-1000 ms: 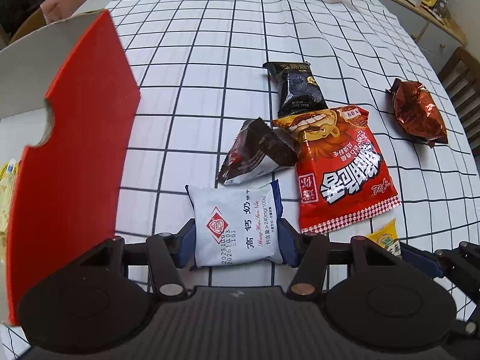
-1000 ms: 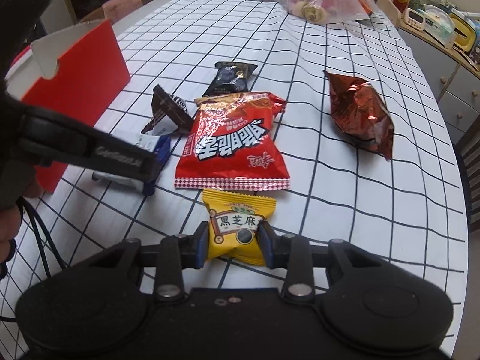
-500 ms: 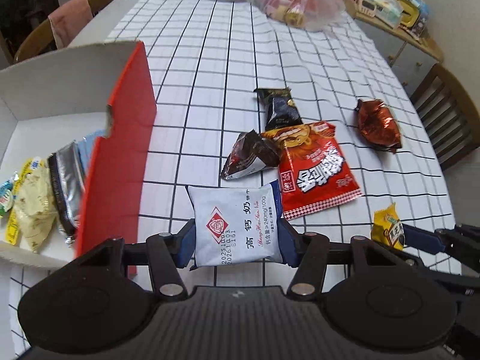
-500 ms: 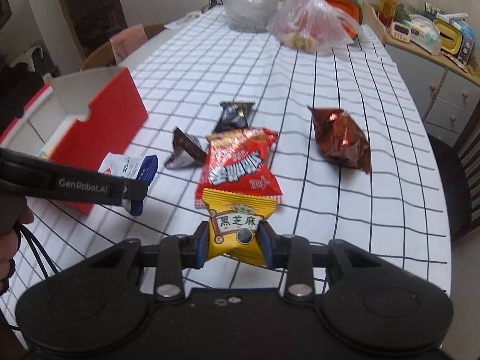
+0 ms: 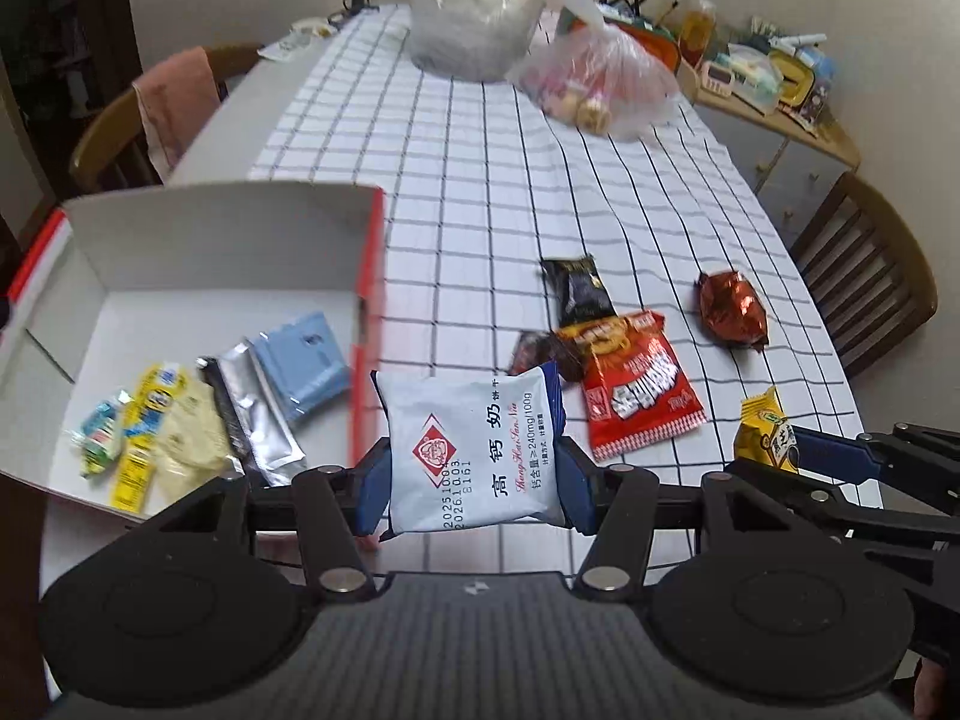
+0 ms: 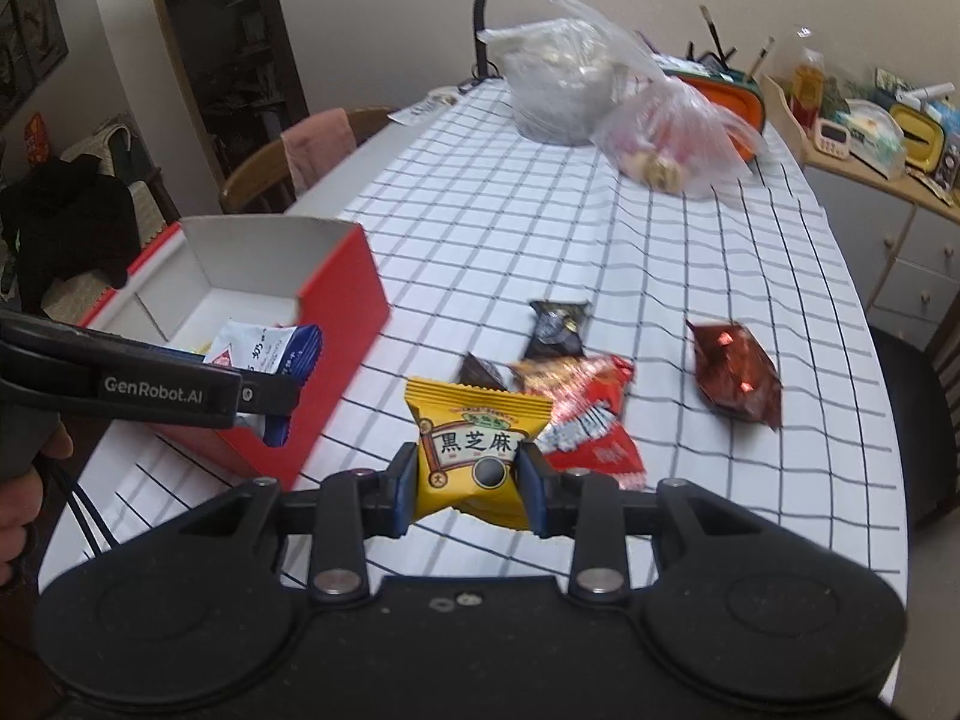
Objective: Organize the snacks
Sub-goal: 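Carry both packets into the red-edged box and open both tools, then withdraw both tools from the box back over the snack pile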
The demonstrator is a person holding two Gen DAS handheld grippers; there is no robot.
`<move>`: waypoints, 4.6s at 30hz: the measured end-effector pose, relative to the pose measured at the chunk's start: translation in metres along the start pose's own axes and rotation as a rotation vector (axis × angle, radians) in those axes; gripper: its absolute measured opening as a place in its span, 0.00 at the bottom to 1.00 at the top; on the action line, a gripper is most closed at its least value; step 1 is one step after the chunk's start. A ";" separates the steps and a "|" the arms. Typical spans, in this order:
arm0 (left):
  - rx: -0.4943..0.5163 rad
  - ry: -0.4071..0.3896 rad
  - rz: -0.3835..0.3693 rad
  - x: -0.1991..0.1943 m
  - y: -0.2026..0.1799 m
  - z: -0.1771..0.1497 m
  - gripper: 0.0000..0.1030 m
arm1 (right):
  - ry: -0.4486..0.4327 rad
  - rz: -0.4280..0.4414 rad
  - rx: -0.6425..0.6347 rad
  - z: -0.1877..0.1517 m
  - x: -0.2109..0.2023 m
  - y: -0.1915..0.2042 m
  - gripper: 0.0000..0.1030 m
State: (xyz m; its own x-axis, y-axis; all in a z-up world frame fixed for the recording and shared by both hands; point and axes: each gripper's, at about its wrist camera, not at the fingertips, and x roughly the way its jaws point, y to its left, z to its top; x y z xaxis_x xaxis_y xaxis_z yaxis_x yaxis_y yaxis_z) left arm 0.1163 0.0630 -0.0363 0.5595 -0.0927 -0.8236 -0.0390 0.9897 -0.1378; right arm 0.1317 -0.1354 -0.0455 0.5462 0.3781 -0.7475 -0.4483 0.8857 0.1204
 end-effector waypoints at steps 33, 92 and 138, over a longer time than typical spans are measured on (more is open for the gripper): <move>0.006 -0.020 0.140 -0.013 0.193 0.054 0.54 | 0.054 0.010 -0.148 0.082 0.109 0.162 0.32; 0.034 0.004 0.083 0.011 0.205 0.054 0.64 | 0.067 0.071 -0.133 0.084 0.118 0.172 0.71; 0.067 -0.134 0.002 0.031 -0.056 0.008 0.79 | -0.048 -0.036 -0.002 0.009 -0.004 -0.117 1.00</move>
State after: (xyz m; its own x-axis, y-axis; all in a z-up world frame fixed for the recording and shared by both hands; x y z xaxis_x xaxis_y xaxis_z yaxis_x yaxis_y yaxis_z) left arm 0.1427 0.0055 -0.0494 0.6654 -0.0800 -0.7422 0.0127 0.9953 -0.0959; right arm 0.1884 -0.2383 -0.0503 0.5948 0.3588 -0.7193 -0.4294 0.8983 0.0930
